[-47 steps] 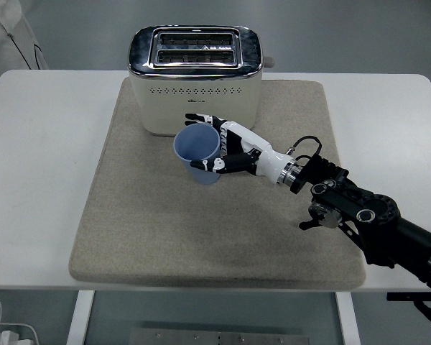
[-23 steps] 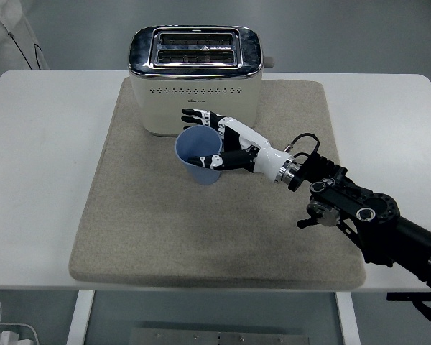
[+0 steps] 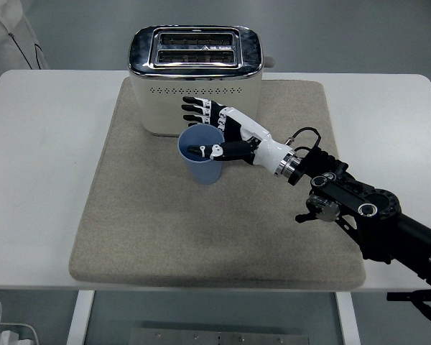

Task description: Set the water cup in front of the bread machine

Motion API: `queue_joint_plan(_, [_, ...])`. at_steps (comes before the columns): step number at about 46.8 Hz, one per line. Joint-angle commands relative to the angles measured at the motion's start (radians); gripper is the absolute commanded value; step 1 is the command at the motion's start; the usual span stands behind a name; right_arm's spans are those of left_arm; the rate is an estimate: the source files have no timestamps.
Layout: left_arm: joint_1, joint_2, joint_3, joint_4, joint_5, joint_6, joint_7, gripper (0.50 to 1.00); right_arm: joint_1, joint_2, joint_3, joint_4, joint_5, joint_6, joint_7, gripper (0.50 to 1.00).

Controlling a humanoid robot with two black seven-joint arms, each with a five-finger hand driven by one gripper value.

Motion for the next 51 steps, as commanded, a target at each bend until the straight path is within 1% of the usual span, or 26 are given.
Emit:
queue_joint_plan(1, [0.000,0.000,0.000,0.000,0.000,0.000,0.000,1.000,0.000,0.000,0.004,0.000,0.001,-0.001,0.001,0.921])
queue_joint_plan(8, [0.000,0.000,0.000,0.000,0.000,0.000,0.000,1.000,0.000,-0.006,0.051,0.001,0.001,0.004,0.001,0.921])
queue_joint_plan(13, [0.000,0.000,0.000,0.000,0.000,0.000,0.000,1.000,0.000,-0.035,0.059,0.020,0.005,0.005,0.003,0.921])
queue_joint_plan(17, [0.000,0.000,0.000,0.000,0.000,0.000,0.000,1.000,-0.002,-0.051,0.073,0.035,0.015,0.025,0.003,0.921])
queue_joint_plan(25, [0.000,0.000,0.000,0.000,0.000,0.000,0.001,1.000,-0.003,-0.083,0.076,0.043,0.052,0.099,0.006,0.921])
queue_joint_plan(29, [0.000,0.000,0.000,0.000,0.000,0.000,0.000,1.000,-0.003,-0.097,0.076,0.047,0.057,0.137,0.021,0.921])
queue_joint_plan(37, [0.000,0.000,0.000,0.000,0.001,0.000,0.001,1.000,-0.005,-0.120,0.109,0.047,0.057,0.172,0.027,0.921])
queue_joint_plan(40, [0.000,0.000,-0.001,0.000,0.000,0.000,0.000,1.000,-0.005,-0.132,0.125,0.047,0.061,0.198,0.027,0.921])
queue_joint_plan(46, [0.000,0.000,0.000,0.000,0.000,0.000,0.000,1.000,-0.011,-0.196,0.163,0.047,0.072,0.267,0.040,0.921])
queue_joint_plan(51, [0.000,0.000,0.000,0.000,0.000,0.000,0.000,1.000,-0.018,-0.262,0.166,0.046,0.141,0.326,0.041,0.921])
